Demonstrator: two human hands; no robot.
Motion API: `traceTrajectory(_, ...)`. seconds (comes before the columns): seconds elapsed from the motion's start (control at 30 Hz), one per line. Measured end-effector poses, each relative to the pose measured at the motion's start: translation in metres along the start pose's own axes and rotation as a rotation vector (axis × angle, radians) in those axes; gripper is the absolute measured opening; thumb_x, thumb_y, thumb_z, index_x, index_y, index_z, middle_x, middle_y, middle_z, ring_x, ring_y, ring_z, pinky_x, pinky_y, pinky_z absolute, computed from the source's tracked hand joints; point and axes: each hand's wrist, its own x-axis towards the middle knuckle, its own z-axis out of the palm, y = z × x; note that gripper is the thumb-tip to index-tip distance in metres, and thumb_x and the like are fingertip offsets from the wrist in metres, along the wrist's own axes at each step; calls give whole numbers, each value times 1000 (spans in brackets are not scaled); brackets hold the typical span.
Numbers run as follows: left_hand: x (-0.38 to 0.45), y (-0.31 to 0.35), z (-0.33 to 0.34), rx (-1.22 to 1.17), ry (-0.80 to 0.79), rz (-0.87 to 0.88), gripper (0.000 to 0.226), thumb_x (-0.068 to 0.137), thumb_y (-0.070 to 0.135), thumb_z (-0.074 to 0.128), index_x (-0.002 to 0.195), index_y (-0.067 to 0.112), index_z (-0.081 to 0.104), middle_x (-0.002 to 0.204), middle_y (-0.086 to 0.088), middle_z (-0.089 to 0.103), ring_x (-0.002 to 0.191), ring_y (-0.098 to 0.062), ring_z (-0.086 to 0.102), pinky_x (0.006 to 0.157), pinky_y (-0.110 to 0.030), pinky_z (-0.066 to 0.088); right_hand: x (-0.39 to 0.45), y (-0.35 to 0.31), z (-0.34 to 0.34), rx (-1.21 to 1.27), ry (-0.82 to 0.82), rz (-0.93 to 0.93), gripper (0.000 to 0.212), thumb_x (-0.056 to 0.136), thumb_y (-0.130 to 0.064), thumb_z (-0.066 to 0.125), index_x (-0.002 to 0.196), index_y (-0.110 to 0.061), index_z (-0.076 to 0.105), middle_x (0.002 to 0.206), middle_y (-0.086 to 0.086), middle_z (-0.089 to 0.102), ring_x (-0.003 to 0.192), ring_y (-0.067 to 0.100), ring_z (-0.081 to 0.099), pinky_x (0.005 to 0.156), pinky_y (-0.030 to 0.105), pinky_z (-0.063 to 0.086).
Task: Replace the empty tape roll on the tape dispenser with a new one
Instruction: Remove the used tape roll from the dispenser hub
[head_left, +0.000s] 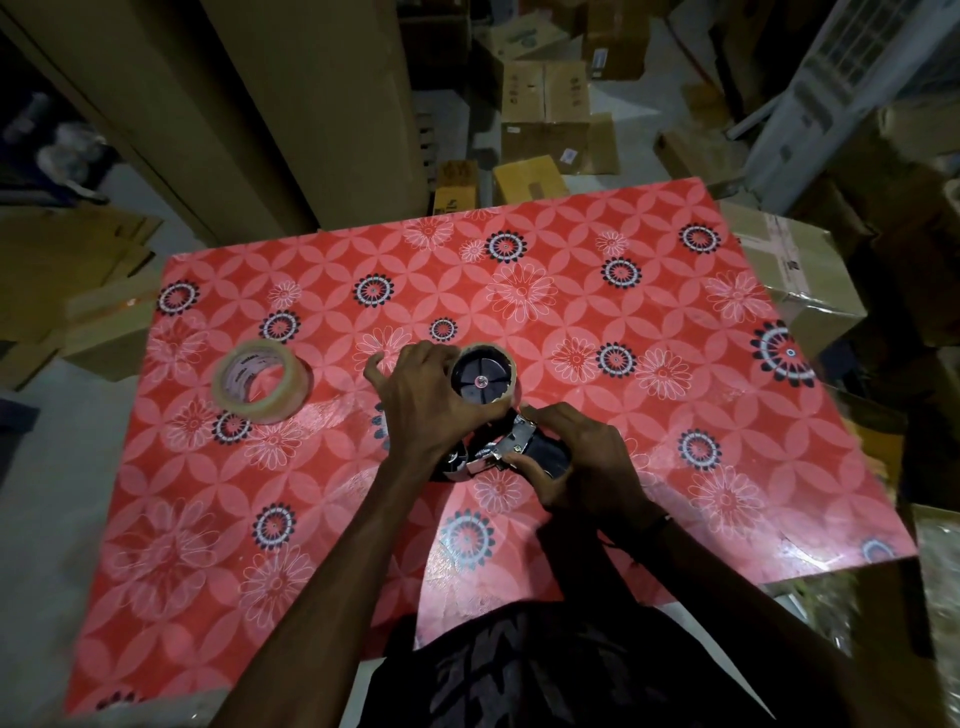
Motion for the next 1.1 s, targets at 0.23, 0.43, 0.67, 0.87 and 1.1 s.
traceTrajectory(0.23,1,-6,4,-34,-19,-28,82,50,92,68,96,25,71,101,8,71,105,-17,66,110,-54,29,2,-2,-3,-4,-8,8,58,87,-48,88,130,-12,74,103,3,78,82,22,74,67,30,60)
traceTrajectory(0.43,0,-5,2,-89,14,-66,74,47,85,73,92,26,69,98,10,70,102,-16,67,107,-55,33,4,-3,-4,-8,-15,9,55,88,-51,83,129,-15,74,104,1,78,83,21,75,67,26,57)
traceTrajectory(0.67,13,-3,-2,-33,-216,-76,94,46,91,71,111,26,53,110,7,60,110,-20,60,104,-56,39,2,1,-2,9,-21,14,57,87,-50,87,129,-13,75,104,1,78,82,18,73,69,25,58)
traceTrajectory(0.87,29,-15,-16,22,-444,107,118,56,79,81,154,29,41,155,3,46,146,-24,39,118,-62,25,0,3,2,16,-11,4,57,90,-54,84,128,-12,75,105,1,77,82,18,72,65,34,60)
traceTrajectory(1.1,25,-23,-13,-154,-379,181,92,54,79,72,133,32,63,134,9,66,132,-20,52,111,-38,27,0,2,2,60,4,-8,55,90,-48,86,131,-12,73,104,1,76,80,21,71,61,38,57)
